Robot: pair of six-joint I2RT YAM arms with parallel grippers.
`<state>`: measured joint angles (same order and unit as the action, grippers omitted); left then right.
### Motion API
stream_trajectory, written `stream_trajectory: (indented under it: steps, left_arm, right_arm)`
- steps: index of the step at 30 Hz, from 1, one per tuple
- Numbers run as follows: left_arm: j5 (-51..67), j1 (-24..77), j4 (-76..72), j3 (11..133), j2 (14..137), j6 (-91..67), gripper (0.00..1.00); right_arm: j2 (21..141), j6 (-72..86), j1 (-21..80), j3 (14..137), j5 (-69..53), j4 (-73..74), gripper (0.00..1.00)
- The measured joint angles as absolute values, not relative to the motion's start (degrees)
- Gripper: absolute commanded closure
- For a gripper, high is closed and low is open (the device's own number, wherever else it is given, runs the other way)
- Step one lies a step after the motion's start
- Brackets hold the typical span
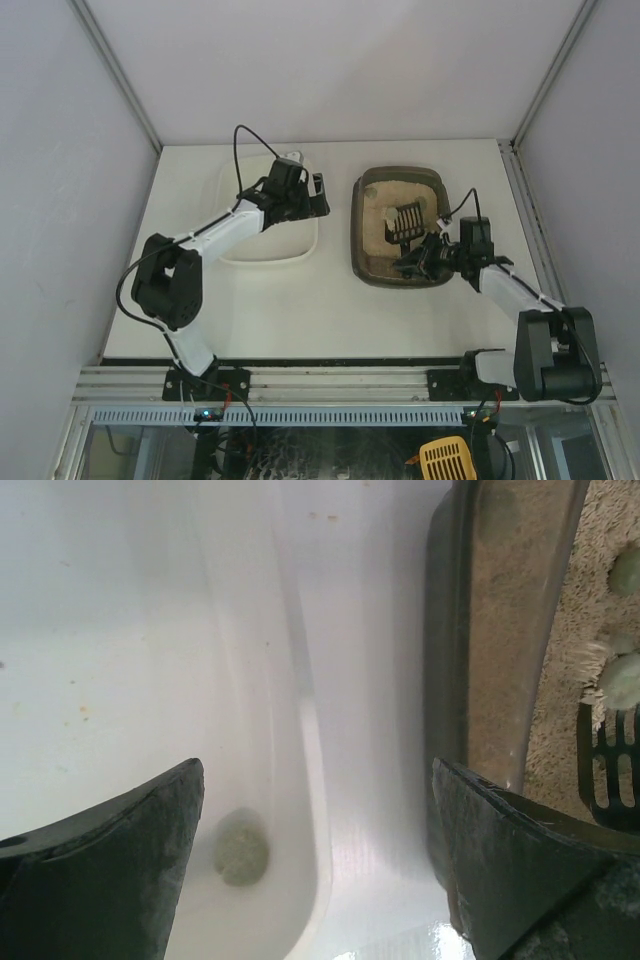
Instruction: Clean the litter box
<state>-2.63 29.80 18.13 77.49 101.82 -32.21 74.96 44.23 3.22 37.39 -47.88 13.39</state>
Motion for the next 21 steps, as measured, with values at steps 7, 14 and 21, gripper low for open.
stream_trajectory:
  steps: [7,14,21]
  left_arm:
    - [-4.4,29.1,18.5,74.6,98.2,-29.7,0.0]
    - [-6.0,28.3,18.5,71.9,95.9,-28.7,0.0]
    - [-9.0,28.2,18.8,69.5,94.7,-26.3,0.0]
  right_arm:
    - [72.1,58.5,2.5,16.7,-52.9,-22.6,1.0]
    - [80.8,68.7,0.9,12.8,-56.1,-51.2,1.0]
    - [91.7,78.1,-1.1,12.5,-59.4,-74.3,1.0]
